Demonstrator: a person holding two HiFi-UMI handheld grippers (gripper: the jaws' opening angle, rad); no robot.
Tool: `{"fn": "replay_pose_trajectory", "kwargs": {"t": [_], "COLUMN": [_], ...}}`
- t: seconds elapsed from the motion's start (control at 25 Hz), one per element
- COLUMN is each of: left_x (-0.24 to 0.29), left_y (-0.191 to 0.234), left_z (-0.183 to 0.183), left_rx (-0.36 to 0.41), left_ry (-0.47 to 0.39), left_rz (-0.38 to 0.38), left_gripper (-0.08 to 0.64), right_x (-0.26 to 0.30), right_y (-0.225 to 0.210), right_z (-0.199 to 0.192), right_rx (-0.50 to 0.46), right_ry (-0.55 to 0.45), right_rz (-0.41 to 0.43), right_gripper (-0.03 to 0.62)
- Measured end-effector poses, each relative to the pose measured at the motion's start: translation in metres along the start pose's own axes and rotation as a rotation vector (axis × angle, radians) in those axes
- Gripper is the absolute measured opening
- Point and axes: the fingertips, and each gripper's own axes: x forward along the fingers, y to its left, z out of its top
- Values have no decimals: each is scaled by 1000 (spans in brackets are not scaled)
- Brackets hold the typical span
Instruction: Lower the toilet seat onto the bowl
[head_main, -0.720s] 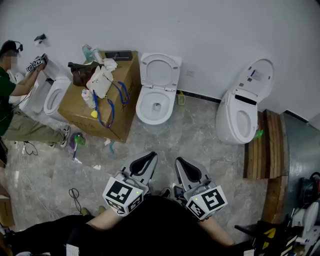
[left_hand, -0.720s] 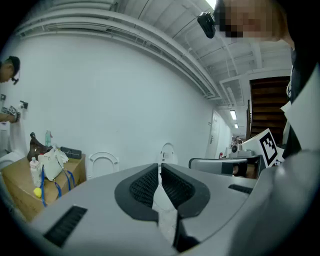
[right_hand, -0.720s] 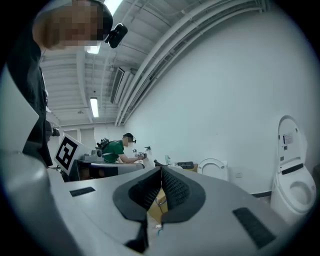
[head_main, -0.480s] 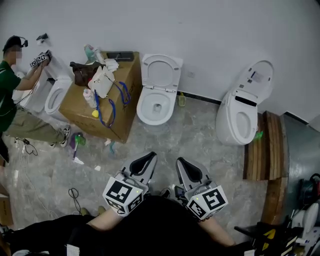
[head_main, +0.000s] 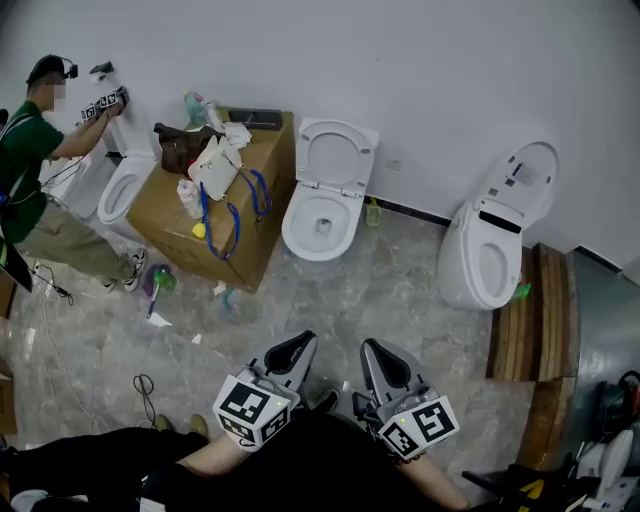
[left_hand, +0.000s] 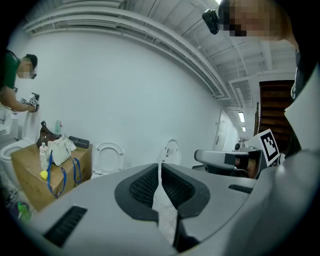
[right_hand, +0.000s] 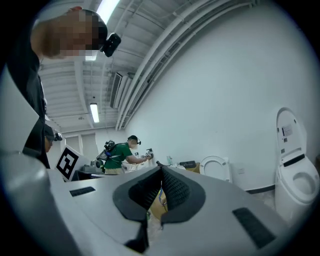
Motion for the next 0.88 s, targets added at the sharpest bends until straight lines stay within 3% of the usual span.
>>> {"fn": "replay_pose_trajectory", "kwargs": {"t": [0.24,0.48,0.64,0.88], "left_x": [23,50,78,116], "left_y": [16,60,94,148], "left_z": [1,16,46,89], "left_rx": [3,-4,16,65], "left_ry": [17,17,-1,-32], "left_rz": [-18,-38,-66,-114], "left_gripper": [31,31,31,31], "right_x": [19,66,109,179], "right_y": [-18,-36,-52,-63], "right_z": [5,3,20,48], "right_rx": [51,-37,-147,-203], "right_ry": [-20,40,59,41], "right_rz": [-29,-66,-110,-98], "right_gripper": [25,25,25,25]}}
